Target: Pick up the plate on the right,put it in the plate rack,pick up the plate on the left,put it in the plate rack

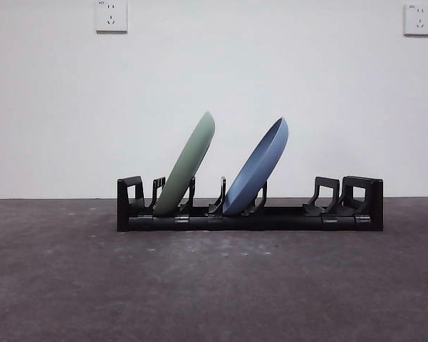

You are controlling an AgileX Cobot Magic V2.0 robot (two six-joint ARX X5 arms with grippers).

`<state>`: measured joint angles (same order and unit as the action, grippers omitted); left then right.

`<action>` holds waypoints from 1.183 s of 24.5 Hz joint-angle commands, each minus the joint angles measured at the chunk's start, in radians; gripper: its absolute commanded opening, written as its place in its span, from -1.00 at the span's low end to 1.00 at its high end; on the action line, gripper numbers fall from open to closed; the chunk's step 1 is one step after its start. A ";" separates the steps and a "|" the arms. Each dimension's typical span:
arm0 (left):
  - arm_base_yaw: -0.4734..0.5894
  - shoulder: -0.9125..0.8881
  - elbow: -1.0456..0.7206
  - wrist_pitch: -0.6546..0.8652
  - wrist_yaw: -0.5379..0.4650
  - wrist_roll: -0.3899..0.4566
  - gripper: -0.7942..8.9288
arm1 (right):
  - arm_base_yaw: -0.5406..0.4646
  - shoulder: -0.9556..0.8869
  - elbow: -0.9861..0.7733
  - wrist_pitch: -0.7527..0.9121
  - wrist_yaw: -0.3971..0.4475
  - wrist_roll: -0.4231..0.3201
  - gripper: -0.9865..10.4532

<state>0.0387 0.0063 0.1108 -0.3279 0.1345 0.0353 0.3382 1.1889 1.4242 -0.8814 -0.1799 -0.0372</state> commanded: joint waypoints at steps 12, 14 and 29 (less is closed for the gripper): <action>0.004 0.056 -0.015 0.004 0.003 -0.024 -0.84 | 0.001 0.005 -0.010 0.008 0.013 0.008 -0.82; 0.004 0.065 -0.015 0.005 0.003 -0.024 -0.84 | 0.000 0.003 -0.010 0.008 0.015 0.007 -0.82; 0.004 0.085 -0.015 0.004 0.003 -0.024 -0.84 | -0.294 -0.593 -0.438 0.409 0.155 -0.046 -0.82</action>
<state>0.0387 0.0914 0.1062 -0.3290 0.1371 0.0208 0.0494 0.6170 1.0489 -0.4923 -0.0296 -0.0776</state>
